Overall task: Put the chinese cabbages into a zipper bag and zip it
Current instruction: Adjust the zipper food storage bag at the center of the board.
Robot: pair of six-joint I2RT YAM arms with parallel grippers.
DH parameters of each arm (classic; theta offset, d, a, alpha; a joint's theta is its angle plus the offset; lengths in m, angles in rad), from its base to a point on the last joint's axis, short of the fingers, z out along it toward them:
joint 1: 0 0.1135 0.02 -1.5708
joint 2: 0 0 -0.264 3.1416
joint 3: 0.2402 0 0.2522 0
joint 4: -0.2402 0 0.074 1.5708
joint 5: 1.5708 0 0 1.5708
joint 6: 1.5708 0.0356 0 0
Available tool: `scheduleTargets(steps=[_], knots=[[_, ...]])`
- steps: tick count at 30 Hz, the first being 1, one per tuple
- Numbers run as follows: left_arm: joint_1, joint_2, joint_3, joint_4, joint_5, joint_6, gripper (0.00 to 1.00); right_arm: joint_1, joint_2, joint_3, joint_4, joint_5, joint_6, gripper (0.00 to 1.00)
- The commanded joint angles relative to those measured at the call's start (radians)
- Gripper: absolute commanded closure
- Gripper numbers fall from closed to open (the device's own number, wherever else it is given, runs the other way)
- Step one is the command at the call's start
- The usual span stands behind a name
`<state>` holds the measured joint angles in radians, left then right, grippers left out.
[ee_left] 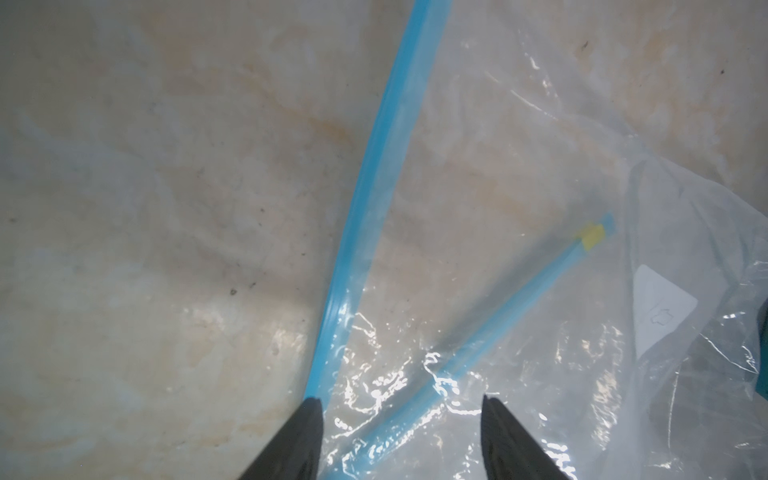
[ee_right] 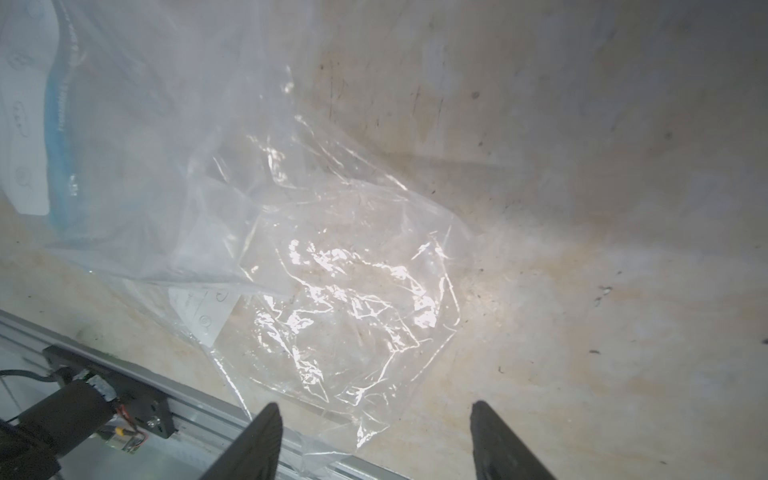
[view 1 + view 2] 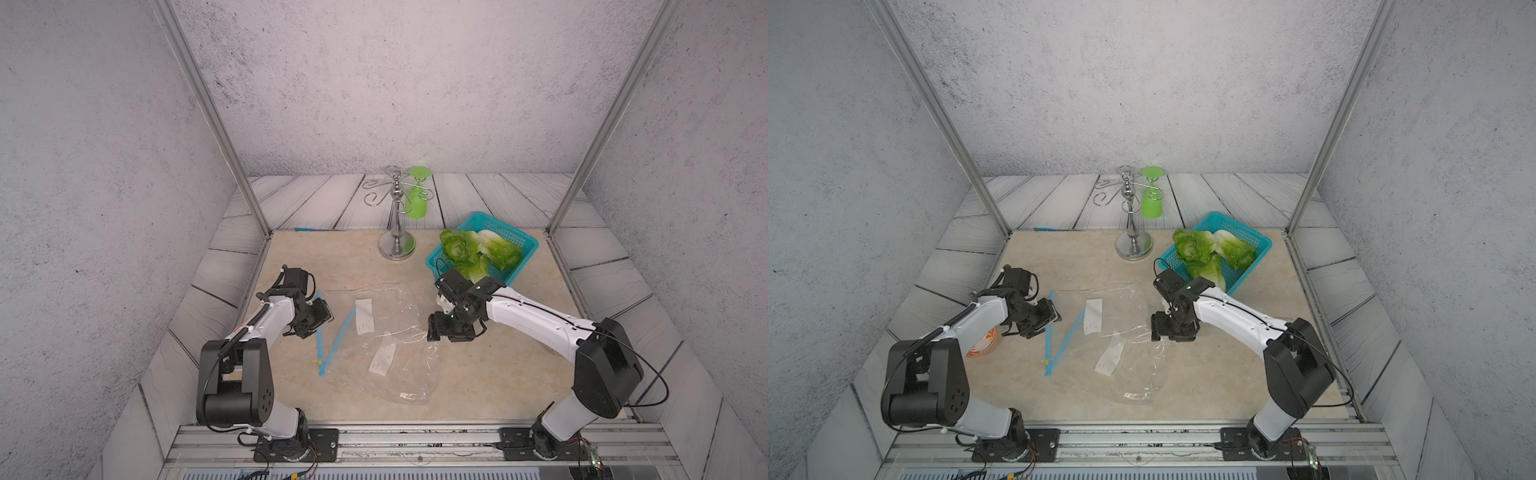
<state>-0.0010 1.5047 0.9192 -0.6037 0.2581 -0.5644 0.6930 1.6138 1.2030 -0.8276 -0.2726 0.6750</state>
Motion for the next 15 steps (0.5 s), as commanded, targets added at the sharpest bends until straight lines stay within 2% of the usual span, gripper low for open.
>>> scheduleTargets(steps=[1, 8, 11, 15], knots=[[0.023, 0.042, 0.034, -0.044, -0.069, 0.013, 0.37, -0.013, 0.007, 0.016, 0.117, -0.086, 0.071, 0.28], [0.045, 0.116, 0.071, 0.005, 0.001, 0.046, 0.37, -0.015, 0.036, -0.026, 0.119, -0.100, 0.038, 0.28], [0.048, 0.133, 0.067, 0.038, 0.039, 0.035, 0.37, -0.038, 0.039, -0.058, 0.182, -0.140, 0.044, 0.26], [0.048, 0.134, 0.036, 0.112, 0.095, -0.004, 0.39, -0.049, 0.116, 0.011, 0.255, -0.147, 0.061, 0.25]])
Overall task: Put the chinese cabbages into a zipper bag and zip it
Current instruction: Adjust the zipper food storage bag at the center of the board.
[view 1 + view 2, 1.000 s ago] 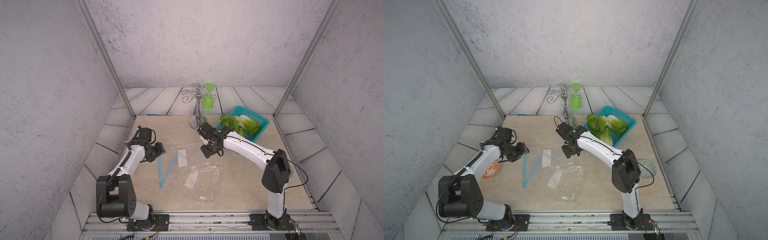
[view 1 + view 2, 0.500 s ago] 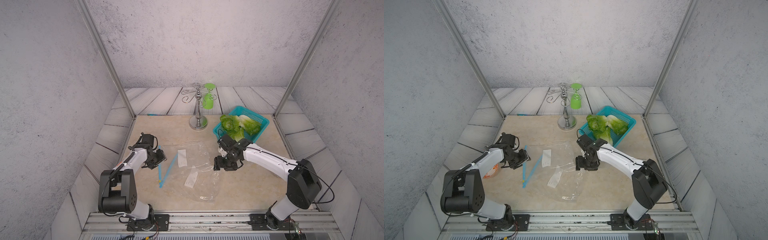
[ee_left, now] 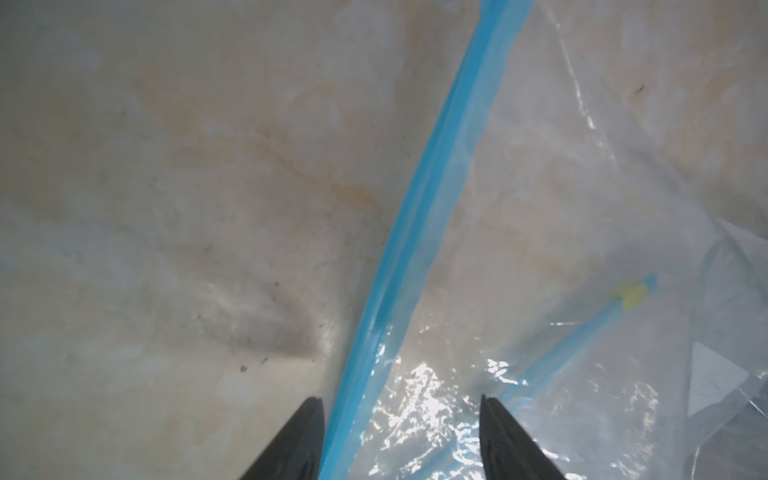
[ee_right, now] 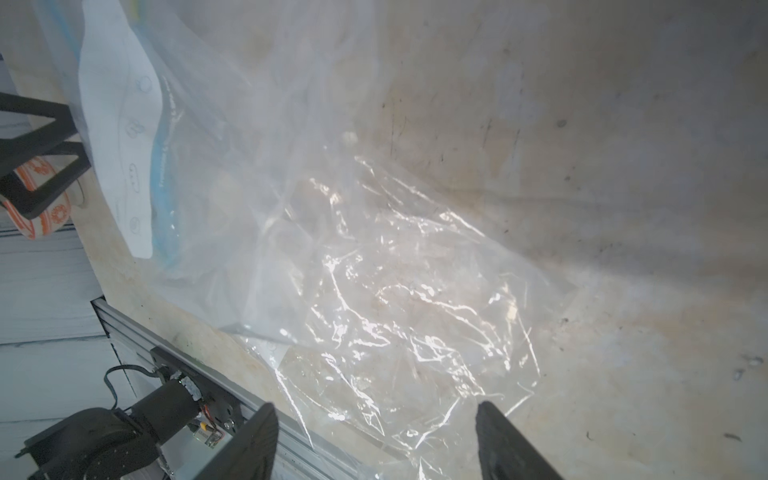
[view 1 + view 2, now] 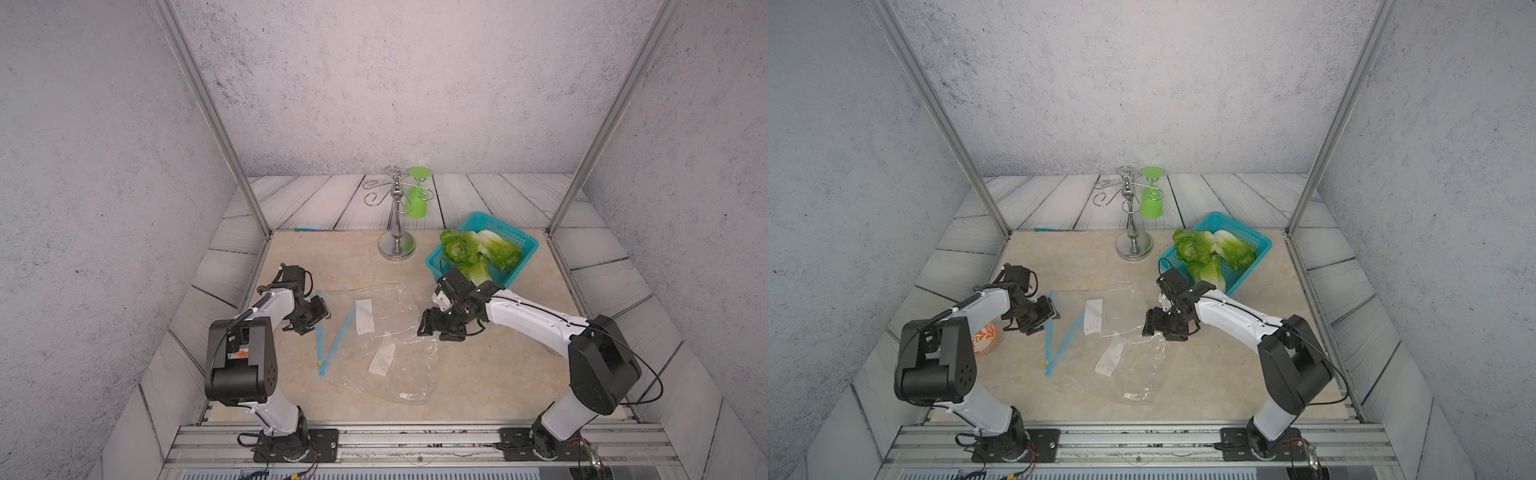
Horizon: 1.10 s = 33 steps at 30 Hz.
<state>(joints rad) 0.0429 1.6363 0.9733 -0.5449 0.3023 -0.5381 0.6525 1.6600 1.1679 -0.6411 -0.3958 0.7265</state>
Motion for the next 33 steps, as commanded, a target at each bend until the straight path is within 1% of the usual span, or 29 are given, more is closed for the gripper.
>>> scheduleTargets(steps=[1, 5, 7, 9, 13, 16, 17, 20, 23, 26, 28, 30, 33], knots=[[0.005, 0.003, -0.031, 0.070, 0.065, -0.042, 0.40, -0.009, 0.109, 0.081, 0.072, -0.028, 0.010, 0.25], [0.003, 0.019, -0.058, 0.091, 0.089, -0.069, 0.47, -0.009, 0.210, 0.146, 0.105, -0.029, 0.022, 0.25], [0.003, 0.017, -0.060, 0.089, 0.097, -0.066, 0.54, -0.010, 0.242, 0.167, 0.110, -0.017, 0.014, 0.25], [0.004, 0.001, -0.062, 0.085, 0.118, -0.066, 0.64, -0.010, 0.288, 0.209, 0.091, -0.018, -0.008, 0.26], [0.003, -0.069, -0.094, 0.099, 0.170, -0.083, 0.76, -0.009, 0.384, 0.322, 0.048, -0.014, -0.061, 0.29], [0.006, -0.112, -0.114, 0.095, 0.185, -0.089, 0.93, -0.012, 0.436, 0.433, -0.037, -0.003, -0.122, 0.30], [0.008, -0.123, -0.111, 0.083, 0.185, -0.089, 1.00, -0.014, 0.432, 0.461, -0.075, 0.002, -0.149, 0.29], [0.015, -0.158, -0.090, 0.048, 0.175, -0.085, 1.00, -0.021, 0.350, 0.465, -0.162, 0.038, -0.212, 0.23], [0.016, -0.185, -0.054, 0.022, 0.167, -0.081, 1.00, -0.041, 0.235, 0.408, -0.228, 0.052, -0.230, 0.18], [0.016, -0.209, -0.022, 0.001, 0.166, -0.086, 1.00, -0.051, 0.120, 0.299, -0.270, 0.084, -0.216, 0.17], [0.016, -0.223, -0.006, -0.006, 0.173, -0.066, 1.00, -0.051, 0.043, 0.191, -0.274, 0.096, -0.184, 0.17], [0.017, -0.223, 0.013, -0.022, 0.164, -0.049, 1.00, -0.051, -0.023, 0.078, -0.246, 0.079, -0.139, 0.18], [0.013, -0.189, 0.064, -0.068, 0.171, -0.017, 0.85, -0.051, -0.079, -0.076, -0.157, 0.029, -0.070, 0.23]])
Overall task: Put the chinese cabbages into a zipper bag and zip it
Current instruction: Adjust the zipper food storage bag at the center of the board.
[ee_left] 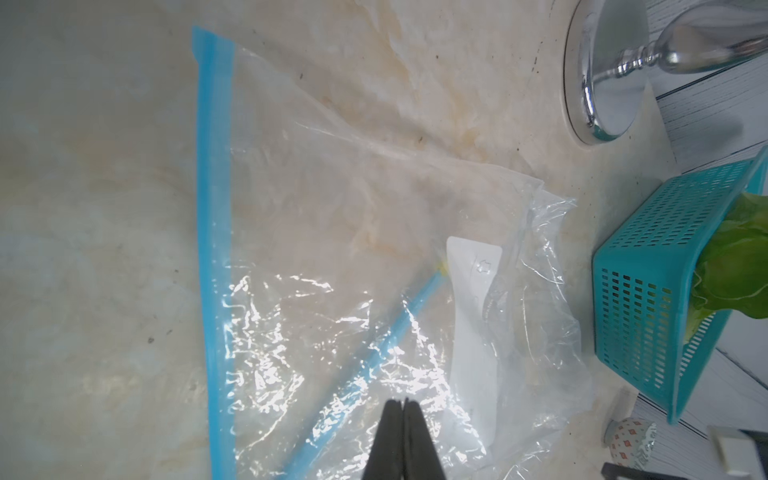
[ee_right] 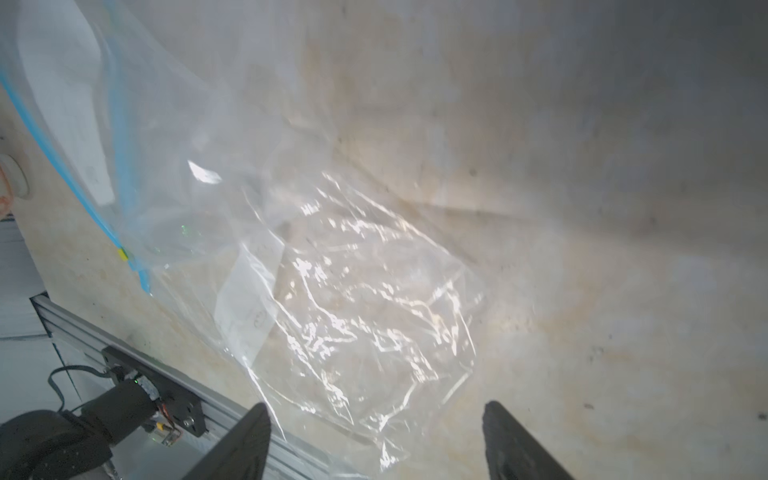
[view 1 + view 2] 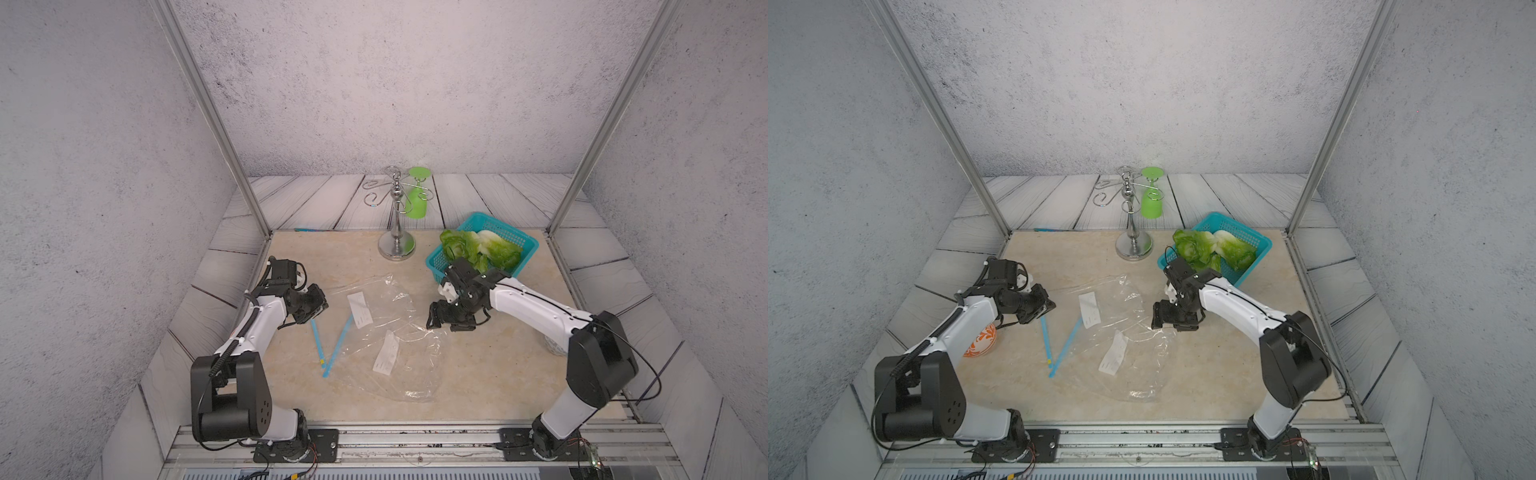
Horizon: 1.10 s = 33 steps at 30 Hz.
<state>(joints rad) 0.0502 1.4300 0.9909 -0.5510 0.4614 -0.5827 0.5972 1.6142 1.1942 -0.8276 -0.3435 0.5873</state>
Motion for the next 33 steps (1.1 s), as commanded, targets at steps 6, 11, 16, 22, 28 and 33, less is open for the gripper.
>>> scheduleTargets(steps=[6, 11, 16, 22, 28, 33], knots=[[0.003, 0.011, 0.104, -0.114, 0.002, 0.051, 0.76, 0.012, 0.028, -0.198, 0.190, -0.078, 0.118, 0.41], [0.003, -0.018, 0.104, -0.135, -0.014, 0.053, 0.75, 0.041, 0.131, -0.163, 0.319, -0.123, 0.161, 0.56], [0.001, -0.019, 0.104, -0.122, -0.007, 0.037, 0.75, 0.127, 0.314, 0.047, 0.386, -0.118, 0.210, 0.58], [0.000, -0.035, 0.144, -0.165, -0.021, 0.058, 0.75, 0.148, 0.380, 0.243, 0.303, -0.105, 0.185, 0.45], [-0.034, -0.053, 0.185, -0.197, -0.059, 0.076, 0.74, 0.104, 0.273, 0.299, 0.215, -0.216, 0.173, 0.14], [-0.043, -0.096, 0.191, -0.203, -0.126, 0.060, 0.74, 0.125, 0.407, 0.392, 0.468, -0.295, 0.459, 0.09]])
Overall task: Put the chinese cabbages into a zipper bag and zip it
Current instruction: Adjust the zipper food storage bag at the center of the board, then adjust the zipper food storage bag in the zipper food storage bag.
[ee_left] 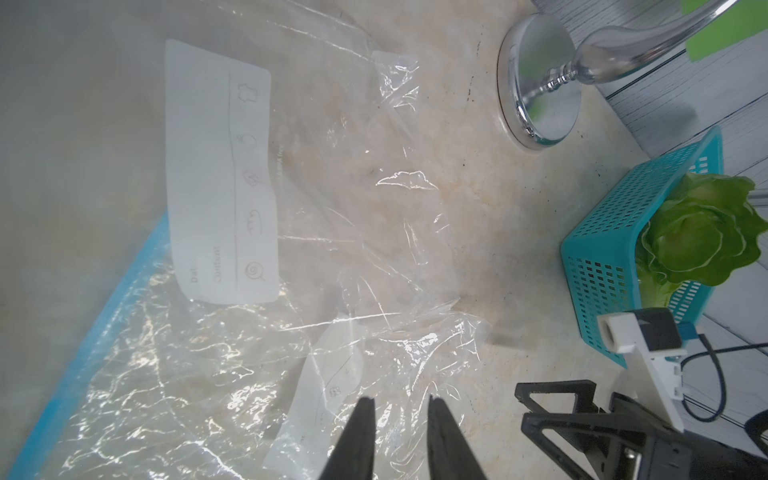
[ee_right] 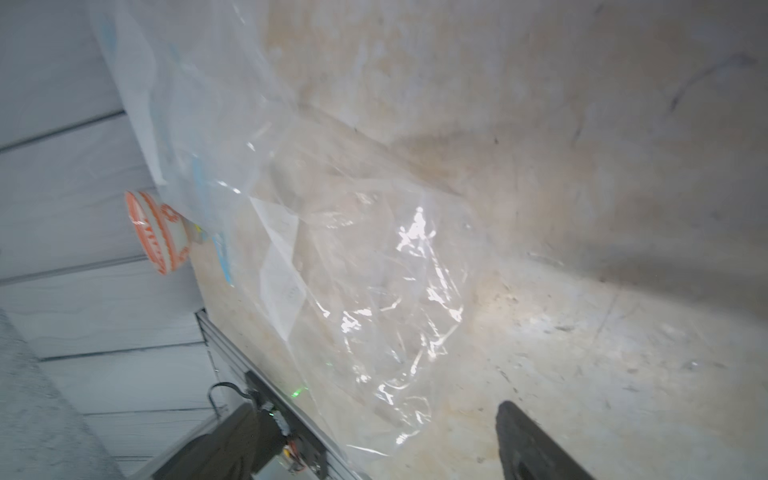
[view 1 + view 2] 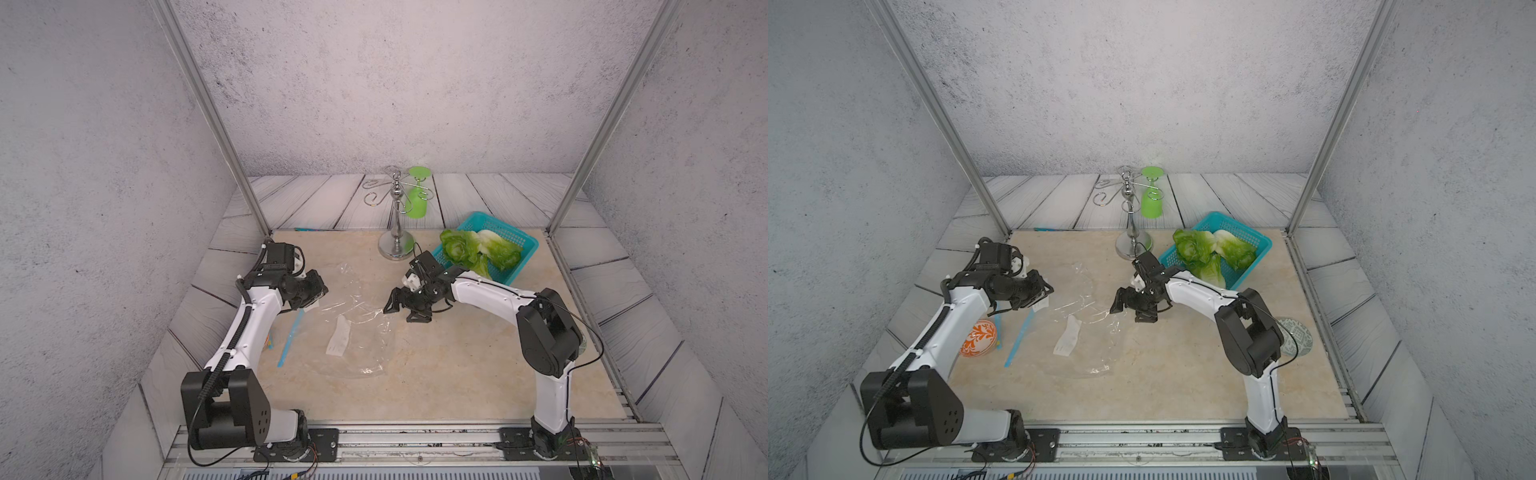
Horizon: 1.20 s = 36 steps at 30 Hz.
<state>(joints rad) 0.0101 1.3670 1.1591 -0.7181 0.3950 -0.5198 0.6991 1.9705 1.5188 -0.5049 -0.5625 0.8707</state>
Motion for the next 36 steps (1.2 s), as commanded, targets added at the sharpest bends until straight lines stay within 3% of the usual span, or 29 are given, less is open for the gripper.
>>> scheduleTargets(steps=[1, 8, 16, 25, 27, 30, 32, 36], knots=[[-0.004, -0.045, 0.025, -0.043, -0.076, -0.003, 0.74, 0.029, 0.079, 0.094, 0.176, -0.058, 0.212, 0.09], [-0.002, -0.138, 0.030, -0.062, -0.161, -0.001, 0.73, 0.071, 0.302, 0.358, 0.172, 0.021, 0.311, 0.10], [-0.004, -0.156, 0.026, -0.067, -0.145, -0.004, 0.73, 0.094, 0.384, 0.438, 0.100, 0.113, 0.283, 0.11], [-0.005, -0.159, 0.014, -0.066, -0.151, -0.011, 0.73, 0.107, 0.547, 0.569, 0.171, 0.065, 0.333, 0.18], [-0.004, -0.158, 0.014, -0.066, -0.150, -0.011, 0.73, 0.108, 0.541, 0.557, 0.200, 0.070, 0.341, 0.26], [-0.004, -0.155, 0.023, -0.070, -0.145, -0.013, 0.73, 0.105, 0.514, 0.523, 0.270, 0.066, 0.334, 0.60], [-0.005, -0.155, 0.034, -0.075, -0.146, -0.008, 0.73, 0.099, 0.477, 0.510, 0.302, 0.065, 0.295, 0.78], [-0.005, -0.165, 0.057, -0.089, -0.148, 0.001, 0.73, 0.080, 0.385, 0.523, 0.275, 0.005, 0.181, 0.94]])
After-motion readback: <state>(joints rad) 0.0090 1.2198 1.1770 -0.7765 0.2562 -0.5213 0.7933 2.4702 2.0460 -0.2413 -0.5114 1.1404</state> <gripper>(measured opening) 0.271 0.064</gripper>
